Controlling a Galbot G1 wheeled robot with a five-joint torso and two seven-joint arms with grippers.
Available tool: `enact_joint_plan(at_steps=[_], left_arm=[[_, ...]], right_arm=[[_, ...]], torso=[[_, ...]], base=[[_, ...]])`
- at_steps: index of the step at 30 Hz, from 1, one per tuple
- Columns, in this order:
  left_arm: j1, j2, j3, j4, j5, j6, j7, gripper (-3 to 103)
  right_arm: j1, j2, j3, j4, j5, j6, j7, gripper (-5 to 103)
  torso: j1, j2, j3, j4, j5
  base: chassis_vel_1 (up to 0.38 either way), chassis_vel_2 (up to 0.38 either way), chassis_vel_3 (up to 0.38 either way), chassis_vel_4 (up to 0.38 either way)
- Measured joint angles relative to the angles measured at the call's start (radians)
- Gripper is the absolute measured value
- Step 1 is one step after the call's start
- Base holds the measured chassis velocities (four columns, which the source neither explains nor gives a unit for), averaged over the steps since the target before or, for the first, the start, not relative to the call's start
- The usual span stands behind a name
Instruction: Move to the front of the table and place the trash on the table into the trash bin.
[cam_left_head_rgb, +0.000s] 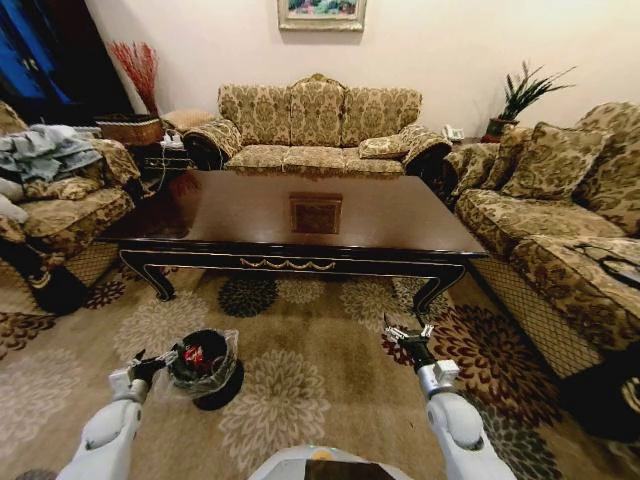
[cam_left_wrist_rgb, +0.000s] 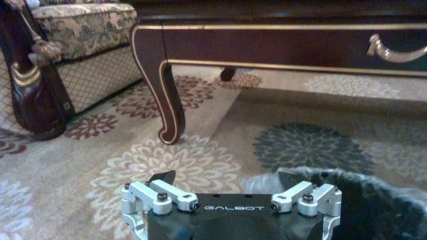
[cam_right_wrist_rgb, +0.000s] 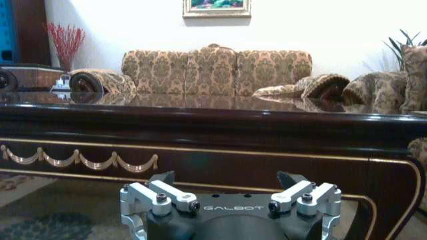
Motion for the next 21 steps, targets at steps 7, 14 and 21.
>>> enact_joint_plan(at_steps=[7,14,21], left_arm=[[0.108,-0.017,-0.065,-0.144,-0.064,0.008,-0.010,100],[0.243,-0.060,-0.072,-0.375,-0.106,-0.036,-0.009,100],[0.326,-0.225,0.035,-0.585,0.025,-0.140,-0.037,100]], right_arm=[[0.001,0.006,-0.005,0.026,0.001,-0.012,0.013,100],[-0.060,-0.001,0.023,0.111,0.015,-0.021,0.018,100],[-0.167,0.005,0.066,0.169,0.000,0.022,0.019,100]], torso=[[0.000,0.001,0.001,0.0003,-0.0007],[0.000,0.002,0.001,0.0001,0.0005],[0.001,0.002,0.001,-0.0001,0.0008]], base=[[0.000,0.000,0.000,0.000],[0.000,0.000,0.000,0.000],[0.000,0.000,0.000,0.000]])
